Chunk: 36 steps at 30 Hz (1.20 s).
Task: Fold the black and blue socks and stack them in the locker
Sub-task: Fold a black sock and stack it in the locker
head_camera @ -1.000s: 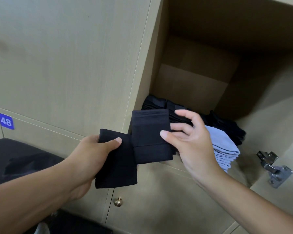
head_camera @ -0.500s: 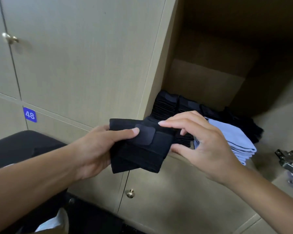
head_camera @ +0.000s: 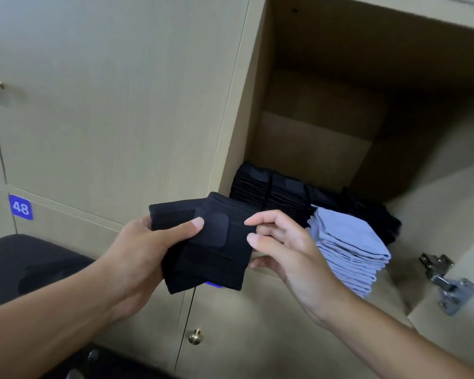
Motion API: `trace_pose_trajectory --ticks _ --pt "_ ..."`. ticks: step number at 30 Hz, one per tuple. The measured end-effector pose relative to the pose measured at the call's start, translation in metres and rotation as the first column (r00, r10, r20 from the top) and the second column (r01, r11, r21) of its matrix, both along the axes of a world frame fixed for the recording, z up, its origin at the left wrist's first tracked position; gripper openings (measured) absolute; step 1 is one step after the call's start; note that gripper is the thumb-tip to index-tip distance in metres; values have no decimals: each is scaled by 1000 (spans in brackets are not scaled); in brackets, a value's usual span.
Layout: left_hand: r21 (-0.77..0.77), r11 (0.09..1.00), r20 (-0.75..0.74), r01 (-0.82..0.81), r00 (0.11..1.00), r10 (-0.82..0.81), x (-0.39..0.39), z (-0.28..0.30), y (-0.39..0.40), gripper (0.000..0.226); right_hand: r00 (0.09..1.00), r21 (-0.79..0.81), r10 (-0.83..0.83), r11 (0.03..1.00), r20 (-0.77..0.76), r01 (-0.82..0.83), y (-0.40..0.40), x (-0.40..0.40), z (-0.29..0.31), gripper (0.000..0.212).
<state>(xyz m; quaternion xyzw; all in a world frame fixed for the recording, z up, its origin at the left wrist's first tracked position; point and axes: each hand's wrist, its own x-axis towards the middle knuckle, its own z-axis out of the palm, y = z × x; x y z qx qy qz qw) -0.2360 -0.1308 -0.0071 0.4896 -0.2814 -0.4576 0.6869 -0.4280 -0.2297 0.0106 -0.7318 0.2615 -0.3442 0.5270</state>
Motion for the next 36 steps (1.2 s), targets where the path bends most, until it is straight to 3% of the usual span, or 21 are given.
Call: trace_pose_trajectory --ticks 7,16,25,31,36 --pt "31 1000 29 1 1000 -2 -7 -1 -2 27 978 -84 -206 975 -8 205 -5 7 9 18" --pt "108 992 100 -61 994 50 -5 0 0 17 938 -169 -344 923 42 346 -64 8 45 20" --pt "120 991 152 -62 987 44 -6 6 -3 15 852 -97 -504 850 139 518 -147 40 84 20" --pt "123 990 188 -67 981 43 -2 2 -5 13 842 41 -539 842 21 538 -199 71 75 22" --pt "125 990 205 -67 978 40 1 1 -8 11 868 57 -490 867 -81 495 -217 89 70 23"
